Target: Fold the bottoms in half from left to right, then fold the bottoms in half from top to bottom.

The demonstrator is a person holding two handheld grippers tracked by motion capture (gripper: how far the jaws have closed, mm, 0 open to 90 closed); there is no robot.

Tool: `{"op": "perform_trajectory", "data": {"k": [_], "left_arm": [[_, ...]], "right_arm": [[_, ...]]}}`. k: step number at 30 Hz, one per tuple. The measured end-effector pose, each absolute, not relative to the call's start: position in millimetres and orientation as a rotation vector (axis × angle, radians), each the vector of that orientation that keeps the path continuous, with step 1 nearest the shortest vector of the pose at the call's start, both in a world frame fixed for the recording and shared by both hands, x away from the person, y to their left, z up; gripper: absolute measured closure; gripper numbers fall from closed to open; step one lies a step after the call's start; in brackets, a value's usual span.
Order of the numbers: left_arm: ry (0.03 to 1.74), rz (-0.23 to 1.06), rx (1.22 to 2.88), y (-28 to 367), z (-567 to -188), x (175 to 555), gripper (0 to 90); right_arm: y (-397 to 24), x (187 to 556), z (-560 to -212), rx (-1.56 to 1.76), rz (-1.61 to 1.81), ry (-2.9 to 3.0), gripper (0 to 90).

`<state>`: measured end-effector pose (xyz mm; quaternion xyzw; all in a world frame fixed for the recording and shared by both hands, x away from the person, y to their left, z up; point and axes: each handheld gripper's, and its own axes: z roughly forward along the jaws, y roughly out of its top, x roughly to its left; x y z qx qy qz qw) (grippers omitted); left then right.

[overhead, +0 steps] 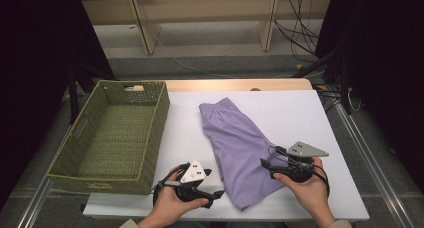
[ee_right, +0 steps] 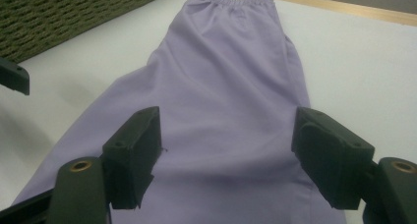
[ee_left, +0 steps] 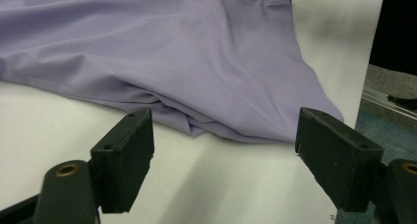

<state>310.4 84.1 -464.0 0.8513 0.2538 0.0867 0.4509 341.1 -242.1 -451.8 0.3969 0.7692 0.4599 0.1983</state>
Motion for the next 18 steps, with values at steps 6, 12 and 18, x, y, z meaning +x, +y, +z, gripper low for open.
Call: {"op": "perform_trajectory", "data": {"k": [6,12,18], "left_arm": [[0.634,0.221,2.102,85.0,-464.1,311.2,23.6],[0.646,0.221,2.107,84.9,-465.2,311.6,25.5],[0.674,0.201,2.107,83.7,-467.7,311.8,27.5]], "right_arm": [[-244.2,337.3,-451.7,1.115,1.287,2.145,28.1],[-246.7,336.0,-452.0,1.112,1.278,2.142,28.1],[-250.8,338.9,-451.6,1.148,1.186,2.143,29.8]]}}
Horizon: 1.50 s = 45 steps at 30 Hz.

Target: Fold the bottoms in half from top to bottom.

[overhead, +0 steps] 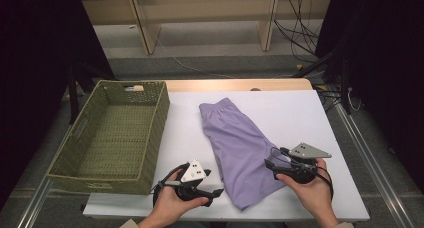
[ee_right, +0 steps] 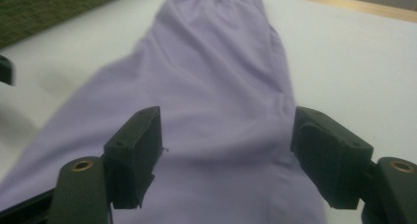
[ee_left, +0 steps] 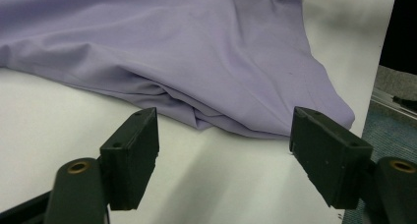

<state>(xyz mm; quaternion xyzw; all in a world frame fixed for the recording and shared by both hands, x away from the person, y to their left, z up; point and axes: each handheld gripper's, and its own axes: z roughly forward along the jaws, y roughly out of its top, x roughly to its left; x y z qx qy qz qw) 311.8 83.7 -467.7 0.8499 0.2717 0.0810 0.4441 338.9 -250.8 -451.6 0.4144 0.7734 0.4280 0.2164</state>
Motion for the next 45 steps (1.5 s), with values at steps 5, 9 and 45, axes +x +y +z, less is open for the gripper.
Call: {"op": "perform_trajectory", "data": {"k": [5,9,45], "left_arm": [[0.697,0.159,2.105,79,-470,313,28.8],[0.724,0.093,2.109,70,-473,316,25.7],[0.765,0.255,2.299,18,-485,329,66.2]], "right_arm": [[-264,346,-454,1.248,1.052,2.161,32.6],[-274,351,-457,1.340,0.996,2.169,35.3],[-263,369,-476,1.454,0.764,2.294,72.0]]}}
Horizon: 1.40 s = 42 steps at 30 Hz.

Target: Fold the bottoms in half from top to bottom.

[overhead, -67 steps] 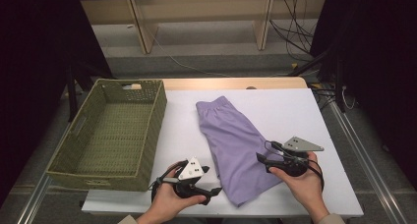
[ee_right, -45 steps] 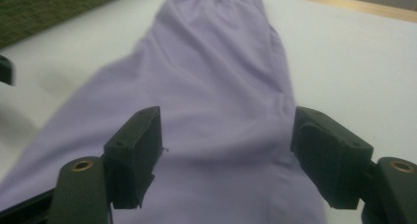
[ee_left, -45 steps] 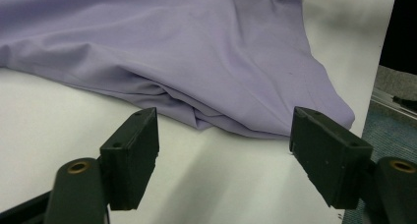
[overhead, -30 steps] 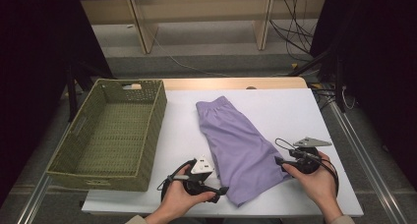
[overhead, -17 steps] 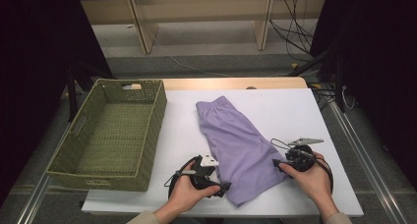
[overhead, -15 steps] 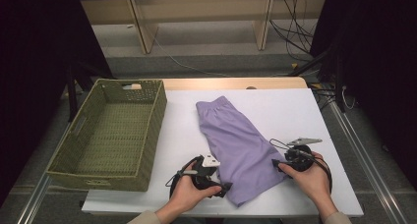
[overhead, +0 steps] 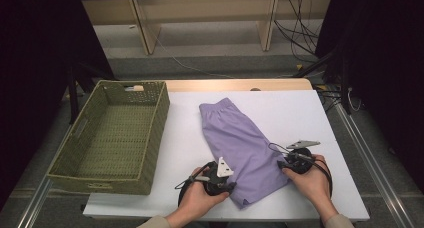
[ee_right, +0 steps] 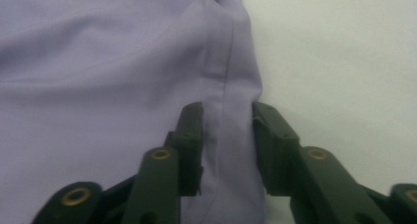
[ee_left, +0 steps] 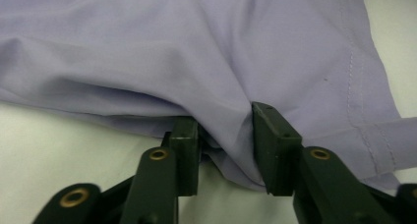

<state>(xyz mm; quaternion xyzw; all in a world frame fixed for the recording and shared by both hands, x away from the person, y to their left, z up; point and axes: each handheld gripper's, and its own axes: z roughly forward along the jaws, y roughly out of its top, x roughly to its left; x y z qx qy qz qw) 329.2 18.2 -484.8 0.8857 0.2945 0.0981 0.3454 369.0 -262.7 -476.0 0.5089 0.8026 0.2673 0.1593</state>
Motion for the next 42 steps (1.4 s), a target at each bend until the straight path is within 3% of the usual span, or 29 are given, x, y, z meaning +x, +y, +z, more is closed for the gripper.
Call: {"op": "perform_trajectory", "data": {"k": [2,12,25,42], "left_arm": [[0.775,0.243,2.293,18,-485,330,69.6],[0.795,0.161,2.260,22,-486,332,86.5],[0.745,0.082,2.289,34,-483,333,87.9],[0.633,0.090,2.339,56,-478,323,87.9]], "right_arm": [[-262,369,-476,1.464,0.791,2.307,80.8],[-263,370,-476,1.491,0.806,2.309,88.6],[-260,367,-472,1.515,0.810,2.359,89.1],[-242,342,-469,1.501,0.766,2.439,89.0]]}}
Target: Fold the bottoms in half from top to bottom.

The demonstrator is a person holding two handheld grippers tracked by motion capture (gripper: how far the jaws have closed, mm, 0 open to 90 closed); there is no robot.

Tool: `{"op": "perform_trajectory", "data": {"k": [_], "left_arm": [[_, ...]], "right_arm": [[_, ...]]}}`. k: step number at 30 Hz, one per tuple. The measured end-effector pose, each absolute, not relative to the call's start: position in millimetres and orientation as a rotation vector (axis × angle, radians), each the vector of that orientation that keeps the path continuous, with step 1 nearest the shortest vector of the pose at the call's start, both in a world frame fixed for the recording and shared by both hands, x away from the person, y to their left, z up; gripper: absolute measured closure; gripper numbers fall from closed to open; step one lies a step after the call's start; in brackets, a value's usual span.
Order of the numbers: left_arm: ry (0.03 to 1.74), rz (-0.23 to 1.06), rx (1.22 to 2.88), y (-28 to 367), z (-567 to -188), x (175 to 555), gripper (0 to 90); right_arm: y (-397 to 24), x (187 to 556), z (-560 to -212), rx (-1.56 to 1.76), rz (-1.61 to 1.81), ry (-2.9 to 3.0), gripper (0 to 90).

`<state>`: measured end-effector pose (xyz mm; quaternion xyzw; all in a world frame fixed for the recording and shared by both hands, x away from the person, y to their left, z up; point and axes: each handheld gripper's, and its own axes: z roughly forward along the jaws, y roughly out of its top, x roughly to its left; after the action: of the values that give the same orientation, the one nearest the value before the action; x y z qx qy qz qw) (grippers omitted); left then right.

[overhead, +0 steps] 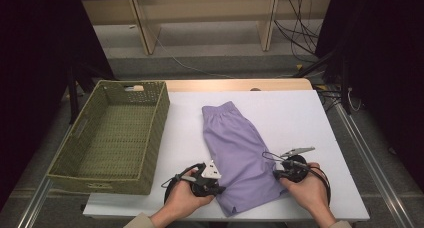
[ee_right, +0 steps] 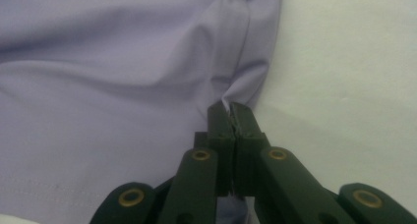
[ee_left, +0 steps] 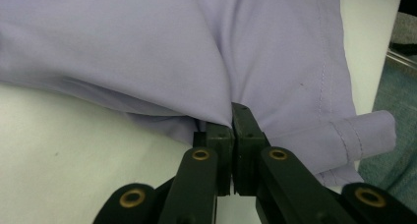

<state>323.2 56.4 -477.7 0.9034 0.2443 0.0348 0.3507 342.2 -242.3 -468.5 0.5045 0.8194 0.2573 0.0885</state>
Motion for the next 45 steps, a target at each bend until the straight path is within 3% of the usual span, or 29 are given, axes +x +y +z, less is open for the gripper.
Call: {"op": "perform_trajectory", "data": {"k": [45], "left_arm": [[0.544,0.060,2.360,95,-471,311,87.9]], "right_arm": [[-219,296,-465,1.471,0.790,2.603,88.8]]}}
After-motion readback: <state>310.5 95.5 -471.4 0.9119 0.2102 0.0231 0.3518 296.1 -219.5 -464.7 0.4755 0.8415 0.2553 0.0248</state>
